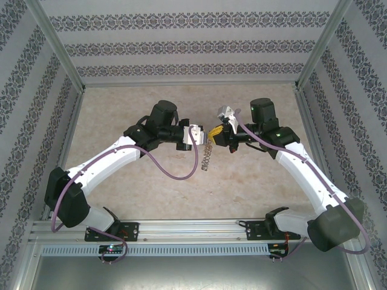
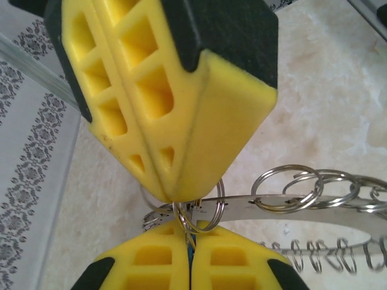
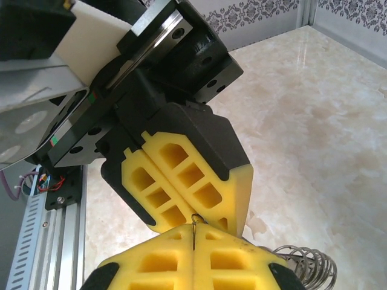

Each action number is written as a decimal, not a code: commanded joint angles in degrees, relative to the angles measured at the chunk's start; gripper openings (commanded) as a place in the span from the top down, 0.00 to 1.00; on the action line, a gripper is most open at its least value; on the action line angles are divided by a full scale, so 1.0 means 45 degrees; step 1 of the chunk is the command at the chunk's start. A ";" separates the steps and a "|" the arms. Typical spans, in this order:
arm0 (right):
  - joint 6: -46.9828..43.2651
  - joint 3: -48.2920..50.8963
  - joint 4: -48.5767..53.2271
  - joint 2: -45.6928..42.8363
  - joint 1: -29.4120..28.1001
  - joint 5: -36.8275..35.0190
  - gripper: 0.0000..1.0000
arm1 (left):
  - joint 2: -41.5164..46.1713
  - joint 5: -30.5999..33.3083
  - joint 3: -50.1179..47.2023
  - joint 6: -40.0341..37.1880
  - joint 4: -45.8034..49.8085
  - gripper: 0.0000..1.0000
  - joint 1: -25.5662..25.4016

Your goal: Put the keys on the keyring

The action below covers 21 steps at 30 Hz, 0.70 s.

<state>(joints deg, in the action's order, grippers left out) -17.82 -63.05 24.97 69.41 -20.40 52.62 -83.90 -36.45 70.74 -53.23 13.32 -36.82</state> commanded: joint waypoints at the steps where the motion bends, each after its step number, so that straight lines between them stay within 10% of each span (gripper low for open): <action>1: 0.0449 -0.0186 -0.0951 -0.0198 0.0097 0.0822 1.00 | 0.0133 0.0264 0.0003 -0.0542 0.0311 1.00 -0.0119; 21: 0.5597 0.2424 -0.8043 -0.1176 0.0106 -0.1575 1.00 | 0.0245 -0.0036 -0.1082 0.2186 -0.2422 0.99 -0.0334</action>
<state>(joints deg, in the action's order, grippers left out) 2.39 -53.04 1.80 66.04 -19.18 49.69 -83.74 -32.51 66.98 -49.12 5.91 -37.50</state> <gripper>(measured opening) 0.065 0.045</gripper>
